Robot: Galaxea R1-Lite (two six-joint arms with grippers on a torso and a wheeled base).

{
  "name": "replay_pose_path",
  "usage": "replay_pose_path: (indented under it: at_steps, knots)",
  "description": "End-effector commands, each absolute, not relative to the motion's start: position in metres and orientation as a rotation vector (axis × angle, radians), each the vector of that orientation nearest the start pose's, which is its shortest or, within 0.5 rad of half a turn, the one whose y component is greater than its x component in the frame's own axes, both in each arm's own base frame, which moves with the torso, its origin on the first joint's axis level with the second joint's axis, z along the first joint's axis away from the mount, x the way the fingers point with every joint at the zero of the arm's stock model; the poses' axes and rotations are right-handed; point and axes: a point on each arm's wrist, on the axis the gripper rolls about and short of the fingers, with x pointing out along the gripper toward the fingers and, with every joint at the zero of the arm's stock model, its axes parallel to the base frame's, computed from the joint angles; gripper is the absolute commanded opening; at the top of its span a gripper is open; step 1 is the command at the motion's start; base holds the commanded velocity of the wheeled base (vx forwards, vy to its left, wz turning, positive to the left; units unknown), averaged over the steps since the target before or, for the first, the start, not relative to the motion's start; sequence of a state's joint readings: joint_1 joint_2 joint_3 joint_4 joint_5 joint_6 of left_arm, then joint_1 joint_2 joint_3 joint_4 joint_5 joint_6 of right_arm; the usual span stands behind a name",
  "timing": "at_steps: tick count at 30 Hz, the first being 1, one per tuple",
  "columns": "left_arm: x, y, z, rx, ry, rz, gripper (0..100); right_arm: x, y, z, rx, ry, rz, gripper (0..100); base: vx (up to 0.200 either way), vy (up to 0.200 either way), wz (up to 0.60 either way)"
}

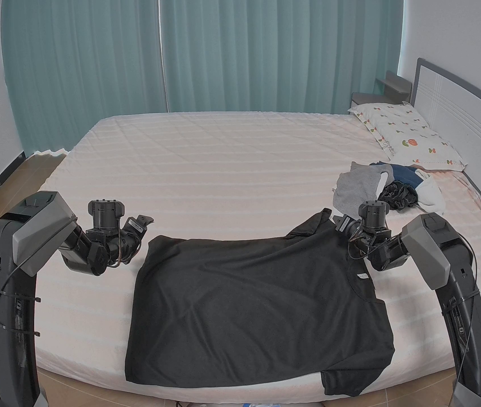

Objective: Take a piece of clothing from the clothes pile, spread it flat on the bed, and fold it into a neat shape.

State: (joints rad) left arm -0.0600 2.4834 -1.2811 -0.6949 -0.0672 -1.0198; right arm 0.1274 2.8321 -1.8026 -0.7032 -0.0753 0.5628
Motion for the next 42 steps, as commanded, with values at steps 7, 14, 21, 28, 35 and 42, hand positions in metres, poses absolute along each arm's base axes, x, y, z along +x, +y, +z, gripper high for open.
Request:
replay_pose_path:
  at_steps: [7, 14, 21, 28, 35, 42]
  knots:
    - [0.459, -0.03, -0.004, -0.997, 0.531, 0.146, 100, 0.5, 0.049, -0.024, 0.522, 0.418, -0.046, 100, 0.0, 0.0, 0.0]
    - [0.455, -0.029, -0.003, -1.0, 0.54, 0.151, 100, 0.456, 0.026, -0.014, 0.547, 0.508, -0.091, 100, 0.0, 0.0, 0.0]
    - [0.432, -0.038, 0.005, -0.998, 0.581, 0.139, 100, 0.382, 0.016, 0.005, 0.639, 0.58, -0.025, 100, 0.0, 0.0, 0.0]
    - [0.414, -0.048, 0.011, -0.988, 0.553, 0.095, 100, 0.322, 0.015, -0.003, 0.655, 0.607, 0.034, 100, 0.0, 0.0, 0.0]
    - [0.386, -0.047, 0.02, -0.984, 0.595, 0.115, 100, 0.293, -0.003, -0.021, 0.738, 0.663, 0.04, 100, -0.029, 0.0, 0.0]
    - [0.335, -0.054, 0.023, -1.056, 0.705, 0.141, 100, 0.287, -0.002, -0.027, 0.773, 0.694, 0.062, 100, -0.2, 0.0, 0.0]
